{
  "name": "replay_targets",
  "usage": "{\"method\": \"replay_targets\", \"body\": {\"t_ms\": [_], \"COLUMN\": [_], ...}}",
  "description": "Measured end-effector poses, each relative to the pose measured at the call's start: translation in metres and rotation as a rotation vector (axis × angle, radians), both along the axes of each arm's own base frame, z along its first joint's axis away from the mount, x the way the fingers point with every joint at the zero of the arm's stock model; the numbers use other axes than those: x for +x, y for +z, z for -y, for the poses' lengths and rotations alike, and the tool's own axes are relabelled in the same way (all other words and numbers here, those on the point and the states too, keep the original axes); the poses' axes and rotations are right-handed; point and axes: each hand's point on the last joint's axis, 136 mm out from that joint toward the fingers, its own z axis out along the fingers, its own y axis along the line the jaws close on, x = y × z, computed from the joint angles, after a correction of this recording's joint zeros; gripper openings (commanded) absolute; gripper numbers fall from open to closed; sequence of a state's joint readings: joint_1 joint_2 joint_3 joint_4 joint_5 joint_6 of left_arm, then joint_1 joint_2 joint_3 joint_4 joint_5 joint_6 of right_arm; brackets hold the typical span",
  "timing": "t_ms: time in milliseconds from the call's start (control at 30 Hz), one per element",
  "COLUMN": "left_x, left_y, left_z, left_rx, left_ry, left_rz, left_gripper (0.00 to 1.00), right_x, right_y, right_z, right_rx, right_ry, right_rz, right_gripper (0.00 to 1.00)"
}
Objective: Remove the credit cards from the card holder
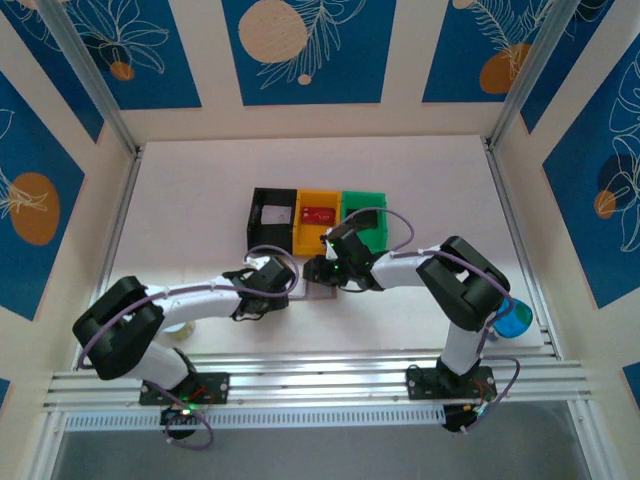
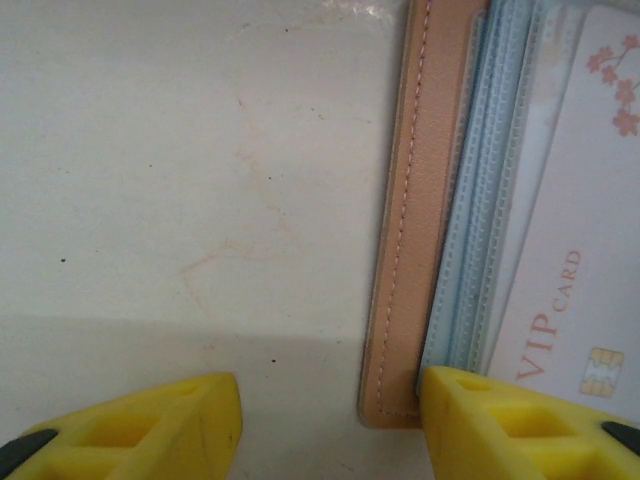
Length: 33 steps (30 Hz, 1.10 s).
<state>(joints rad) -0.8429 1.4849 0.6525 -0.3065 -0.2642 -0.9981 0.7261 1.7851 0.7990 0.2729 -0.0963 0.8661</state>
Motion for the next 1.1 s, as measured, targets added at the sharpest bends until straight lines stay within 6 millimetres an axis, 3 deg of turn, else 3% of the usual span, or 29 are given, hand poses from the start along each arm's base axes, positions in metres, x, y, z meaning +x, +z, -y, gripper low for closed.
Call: {"method": "replay_targets", "body": {"t_ms": [1100], "left_x": [0.000], "left_y": [-0.001], "left_z": [0.001], "left_rx": [0.014], "left_ry": [-0.008], "left_rz": [0.010], "left_gripper": [0.52], "right_x": [0.007], "right_y": [0.000], "right_z": [-0.015], "right_rx": [0.065], "right_ry": [0.047], "right_rz": [0.056], "right_gripper": [0.22]}}
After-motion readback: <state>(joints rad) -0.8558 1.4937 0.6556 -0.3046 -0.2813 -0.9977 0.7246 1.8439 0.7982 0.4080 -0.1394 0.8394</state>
